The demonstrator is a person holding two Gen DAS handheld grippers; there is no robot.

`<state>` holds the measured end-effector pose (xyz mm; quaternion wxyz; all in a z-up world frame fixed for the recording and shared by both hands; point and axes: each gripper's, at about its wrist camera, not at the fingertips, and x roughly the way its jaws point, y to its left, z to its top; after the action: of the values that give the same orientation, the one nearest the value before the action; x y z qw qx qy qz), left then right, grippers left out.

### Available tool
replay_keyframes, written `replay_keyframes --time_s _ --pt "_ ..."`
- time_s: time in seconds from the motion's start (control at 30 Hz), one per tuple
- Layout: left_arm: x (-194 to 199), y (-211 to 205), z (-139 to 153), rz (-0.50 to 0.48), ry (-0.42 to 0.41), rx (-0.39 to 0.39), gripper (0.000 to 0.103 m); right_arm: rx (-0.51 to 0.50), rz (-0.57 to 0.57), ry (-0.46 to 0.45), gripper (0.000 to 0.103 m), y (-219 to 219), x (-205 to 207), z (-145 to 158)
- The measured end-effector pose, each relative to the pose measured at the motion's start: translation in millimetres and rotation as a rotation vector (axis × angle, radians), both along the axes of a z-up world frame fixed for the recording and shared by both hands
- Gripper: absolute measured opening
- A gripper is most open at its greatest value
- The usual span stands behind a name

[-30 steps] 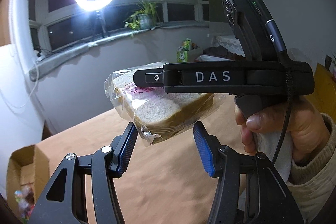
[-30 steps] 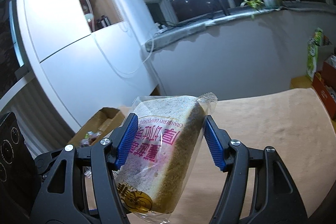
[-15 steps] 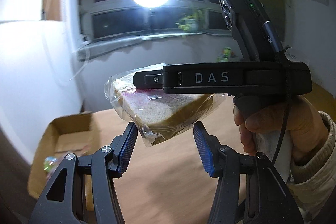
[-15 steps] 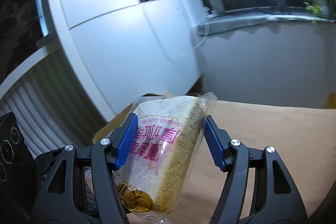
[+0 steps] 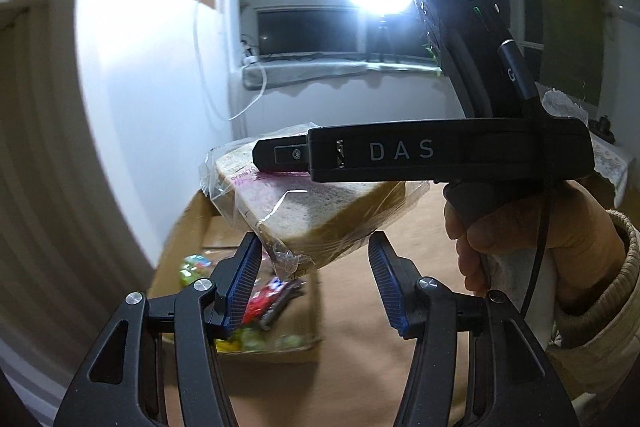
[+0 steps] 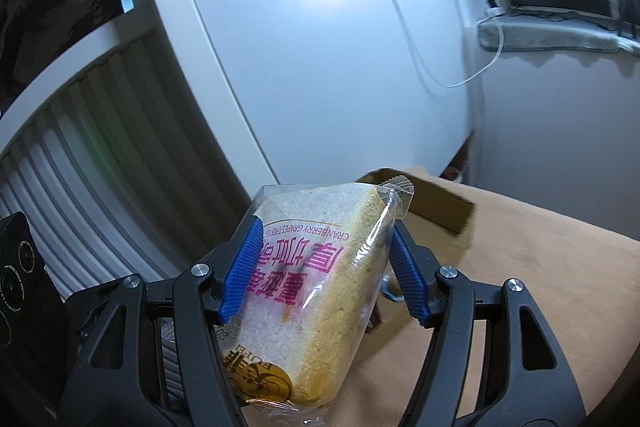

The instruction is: Organize snacks

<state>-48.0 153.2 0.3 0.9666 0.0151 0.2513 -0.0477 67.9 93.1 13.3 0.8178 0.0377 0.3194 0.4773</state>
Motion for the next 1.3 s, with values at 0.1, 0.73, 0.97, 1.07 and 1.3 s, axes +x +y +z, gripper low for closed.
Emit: replay_keyframes --time_s 0.1,0.73,0.97,1.07,1.3 --pt "1 12 -3 0.021 0.011 -0.004 0.055 -0.002 0.020 0.014 0.066 14 5 -7" --pt "10 69 -38 0.182 0.099 -0.031 0.081 -0.075 -0.072 0.007 0.077 34 33 -47" --pt "7 72 -33 0.208 0.072 -0.043 0.089 -0.072 -0.214 -0.173 0.103 -2 9 -26" --pt "9 72 -30 0.226 0.069 -0.042 0.091 -0.066 -0.244 -0.201 0.103 -11 1 -19" --pt "2 68 -26 0.215 0.063 -0.079 0.103 -0.068 -0.359 -0.211 0.103 -43 -19 -10"
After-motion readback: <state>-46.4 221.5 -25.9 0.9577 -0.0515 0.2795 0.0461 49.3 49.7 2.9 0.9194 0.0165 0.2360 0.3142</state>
